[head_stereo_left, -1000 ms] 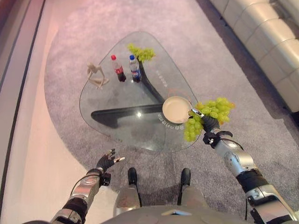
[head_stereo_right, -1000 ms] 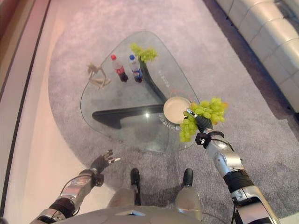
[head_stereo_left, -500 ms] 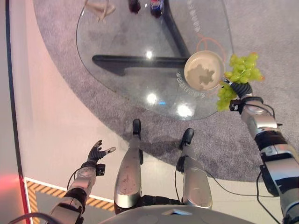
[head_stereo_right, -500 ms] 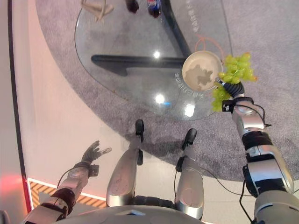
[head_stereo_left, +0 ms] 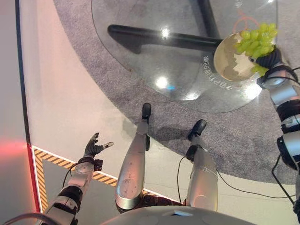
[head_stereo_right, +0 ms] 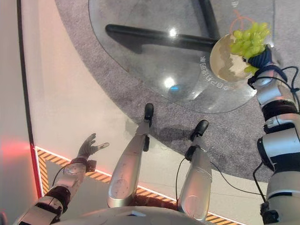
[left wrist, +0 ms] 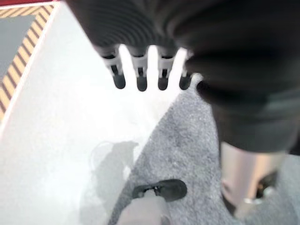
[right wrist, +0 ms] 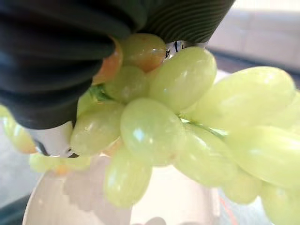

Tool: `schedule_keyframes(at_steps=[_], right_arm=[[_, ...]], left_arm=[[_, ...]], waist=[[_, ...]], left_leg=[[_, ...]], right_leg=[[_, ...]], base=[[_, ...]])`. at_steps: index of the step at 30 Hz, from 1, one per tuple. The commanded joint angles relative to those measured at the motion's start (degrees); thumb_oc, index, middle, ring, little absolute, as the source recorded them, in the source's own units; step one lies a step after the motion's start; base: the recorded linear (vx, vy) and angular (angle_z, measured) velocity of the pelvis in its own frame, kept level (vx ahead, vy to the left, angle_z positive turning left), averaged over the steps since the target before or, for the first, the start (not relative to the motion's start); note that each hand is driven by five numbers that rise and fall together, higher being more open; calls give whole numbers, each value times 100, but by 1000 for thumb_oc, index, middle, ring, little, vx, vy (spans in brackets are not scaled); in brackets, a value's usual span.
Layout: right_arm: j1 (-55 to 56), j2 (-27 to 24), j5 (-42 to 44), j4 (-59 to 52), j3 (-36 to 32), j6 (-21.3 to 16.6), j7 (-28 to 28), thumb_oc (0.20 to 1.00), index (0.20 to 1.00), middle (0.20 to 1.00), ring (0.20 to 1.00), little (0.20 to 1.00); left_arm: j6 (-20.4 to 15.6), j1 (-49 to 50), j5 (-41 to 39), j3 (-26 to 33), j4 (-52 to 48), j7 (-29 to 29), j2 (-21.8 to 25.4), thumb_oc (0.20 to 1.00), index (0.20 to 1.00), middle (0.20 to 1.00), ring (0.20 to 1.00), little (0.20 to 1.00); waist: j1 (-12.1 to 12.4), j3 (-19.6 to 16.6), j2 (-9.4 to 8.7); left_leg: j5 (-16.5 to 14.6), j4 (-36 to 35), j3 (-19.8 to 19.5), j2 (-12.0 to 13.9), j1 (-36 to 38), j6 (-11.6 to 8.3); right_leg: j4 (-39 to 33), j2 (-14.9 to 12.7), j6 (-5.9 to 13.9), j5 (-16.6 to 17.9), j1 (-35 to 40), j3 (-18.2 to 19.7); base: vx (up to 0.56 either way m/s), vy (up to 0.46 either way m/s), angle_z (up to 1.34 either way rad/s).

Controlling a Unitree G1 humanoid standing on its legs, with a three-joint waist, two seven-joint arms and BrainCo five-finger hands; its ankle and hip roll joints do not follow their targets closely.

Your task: Pick up fruits into the plate

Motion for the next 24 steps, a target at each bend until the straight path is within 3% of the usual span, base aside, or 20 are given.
schedule_keyframes(at_steps=[1,9,10,11,12,15,19,24], right_arm=[[-327,-631,-373,-18,316,358,-515,200,200,200,200,200],[-702,-704,-638,544,507,929,-784,200,200,200,200,200],[-718,-701,-644,636,508,1044,-792,442,442,442,442,442],[-723,-700,-640,645,511,1061,-788,442,442,442,442,442],[-712,-727,-614,774,495,1217,-701,1000,1000,1000,1000,1000],[-635,-810,-521,856,438,1195,-755,1000,1000,1000,1000,1000],[-558,-813,-675,783,320,662,-1219,1000,1000,1000,1000,1000],[-501,-830,-835,439,287,144,-1782,1000,1000,1000,1000,1000]], left_arm=[[-43,534,-142,-100,-28,28,163,1000,1000,1000,1000,1000],[-73,661,-146,-231,-292,-2,229,1000,1000,1000,1000,1000],[-81,683,-154,-241,-308,-5,229,1000,1000,1000,1000,1000],[-81,685,-154,-241,-309,-5,228,1000,1000,1000,1000,1000],[-47,724,-160,-241,-375,-8,230,1000,1000,1000,1000,1000],[12,757,-210,-275,-452,32,239,1000,1000,1000,1000,1000],[-5,836,-189,-273,-417,-44,198,1000,1000,1000,1000,1000],[39,804,-231,-260,-397,-38,152,1000,1000,1000,1000,1000]], waist=[[39,-117,268],[92,-117,446],[95,-117,477],[94,-117,479],[94,-117,517],[81,-117,566],[65,-117,649],[7,-117,599]], left_leg=[[-1051,842,-5,-653,-280,293],[-1094,1078,-14,-704,-653,364],[-1091,1085,-8,-710,-687,369],[-1091,1086,-7,-711,-692,369],[-1075,1081,-5,-717,-723,372],[-1059,1083,-9,-730,-760,385],[-1079,1119,-18,-750,-738,390],[-1083,1104,33,-732,-689,380]], right_leg=[[844,548,-276,-813,-282,-134],[1117,517,-334,-880,-697,-47],[1137,521,-343,-884,-748,-27],[1140,522,-344,-885,-754,-24],[1138,529,-353,-884,-793,10],[1152,531,-369,-886,-854,39],[1236,535,-376,-907,-893,81],[1214,566,-365,-904,-843,96]], base=[[36,0,6],[32,-1,3],[8,9,4],[0,0,0],[0,0,0],[0,0,0],[0,0,0],[0,0,0]])
